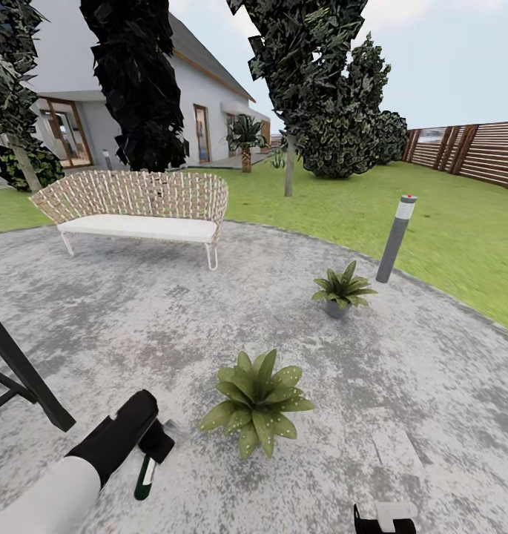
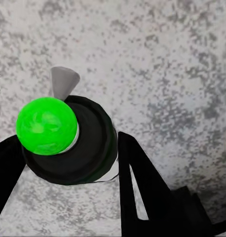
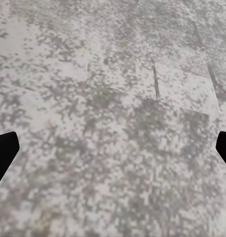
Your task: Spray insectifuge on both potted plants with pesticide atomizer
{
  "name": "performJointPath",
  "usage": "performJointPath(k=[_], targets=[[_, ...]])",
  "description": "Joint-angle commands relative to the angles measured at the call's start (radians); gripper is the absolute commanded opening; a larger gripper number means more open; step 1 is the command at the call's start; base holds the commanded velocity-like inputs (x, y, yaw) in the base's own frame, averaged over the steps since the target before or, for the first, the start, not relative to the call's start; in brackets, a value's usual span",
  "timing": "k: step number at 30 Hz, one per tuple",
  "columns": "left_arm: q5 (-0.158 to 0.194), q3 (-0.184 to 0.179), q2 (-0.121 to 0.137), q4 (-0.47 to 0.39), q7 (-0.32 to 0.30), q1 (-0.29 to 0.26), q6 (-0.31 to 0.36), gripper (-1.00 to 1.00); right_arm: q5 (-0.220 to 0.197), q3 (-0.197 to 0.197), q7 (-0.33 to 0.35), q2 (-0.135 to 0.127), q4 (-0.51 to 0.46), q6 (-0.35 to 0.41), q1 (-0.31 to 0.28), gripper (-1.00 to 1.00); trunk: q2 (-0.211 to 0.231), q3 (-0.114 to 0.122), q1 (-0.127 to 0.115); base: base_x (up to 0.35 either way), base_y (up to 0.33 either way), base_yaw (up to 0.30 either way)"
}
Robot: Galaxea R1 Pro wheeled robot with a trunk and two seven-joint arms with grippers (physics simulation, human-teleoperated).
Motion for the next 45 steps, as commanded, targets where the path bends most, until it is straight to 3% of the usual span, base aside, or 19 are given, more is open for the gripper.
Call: performJointPath(k=[1, 4, 7, 9, 12, 14, 20, 24, 26, 29, 33, 43, 45], targets=[[-0.014, -0.007, 0.001, -0.002, -0.016, -0.015, 0.006, -1.00, 0.010, -0.008, -0.003, 0.000, 0.001, -0.003, -0.001, 1.00, 0.000, -0.001, 0.000, 0.000, 0.000, 0.000], [-0.024, -0.013, 0.004, -0.001, -0.025, -0.061, 0.014, -1.00, 0.010, -0.008, -0.003, 0.000, 0.001, -0.003, -0.001, 1.00, 0.000, -0.001, 0.000, 0.000, 0.000, 0.000], [-0.027, -0.015, 0.008, 0.005, -0.026, -0.064, 0.015, -1.00, 0.010, -0.008, -0.003, 0.000, 0.001, -0.003, -0.001, 1.00, 0.000, -0.001, 0.000, 0.000, 0.000, 0.000], [-0.048, -0.016, 0.008, 0.005, -0.026, -0.059, 0.014, -1.00, 0.010, -0.008, -0.003, 0.000, 0.001, -0.003, -0.001, 1.00, 0.000, -0.001, 0.000, 0.000, 0.000, 0.000], [-0.122, -0.020, -0.001, 0.002, -0.026, -0.055, 0.012, -1.00, 0.010, -0.008, -0.004, 0.000, 0.001, -0.003, -0.001, 1.00, 0.000, -0.001, 0.000, 0.000, 0.000, 0.000], [-0.150, -0.016, -0.007, 0.001, -0.026, -0.058, 0.014, -1.00, 0.010, -0.008, -0.004, 0.000, 0.001, -0.003, -0.001, 1.00, 0.000, -0.001, 0.000, 0.096, 0.046, 0.000], [-0.152, -0.016, -0.014, 0.007, -0.039, -0.062, 0.015, -1.00, 0.009, -0.008, -0.005, 0.000, 0.001, -0.003, -0.001, 1.00, 0.000, -0.001, 0.000, 0.147, 0.047, 0.000], [-0.164, -0.021, -0.002, 0.006, -0.173, -0.057, 0.006, -1.00, 0.009, -0.008, -0.005, 0.002, 0.001, -0.003, -0.001, 1.00, 0.000, -0.001, 0.000, 0.009, 0.002, 0.000], [-0.220, -0.045, 0.002, 0.001, -0.235, -0.053, 0.000, -1.00, 0.009, -0.008, -0.005, 0.003, 0.000, -0.003, -0.001, 1.00, 0.000, -0.001, 0.000, 0.001, 0.000, 0.000], [-0.273, -0.106, -0.009, 0.000, -0.252, -0.052, 0.000, -1.00, 0.009, -0.008, -0.005, 0.003, 0.000, -0.003, -0.001, 1.00, 0.000, -0.001, 0.000, 0.000, 0.000, -0.003], [-0.282, -0.143, -0.015, -0.002, -0.260, -0.058, 0.007, -1.00, 0.009, -0.008, -0.005, 0.002, 0.000, -0.003, -0.001, 1.00, 0.000, -0.001, 0.000, 0.000, 0.000, -0.177], [-0.287, -0.145, 0.001, -0.002, -0.262, -0.057, 0.012, -1.00, 0.007, -0.009, -0.006, 0.003, -0.001, -0.003, -0.001, 1.00, 0.000, -0.001, 0.000, -0.009, 0.004, -0.159], [-0.311, -0.144, -0.006, -0.002, -0.262, -0.057, 0.014, -1.00, 0.007, -0.009, -0.007, 0.003, 0.000, -0.003, -0.001, 1.00, 0.000, -0.001, 0.000, -0.167, 0.202, -0.001]])
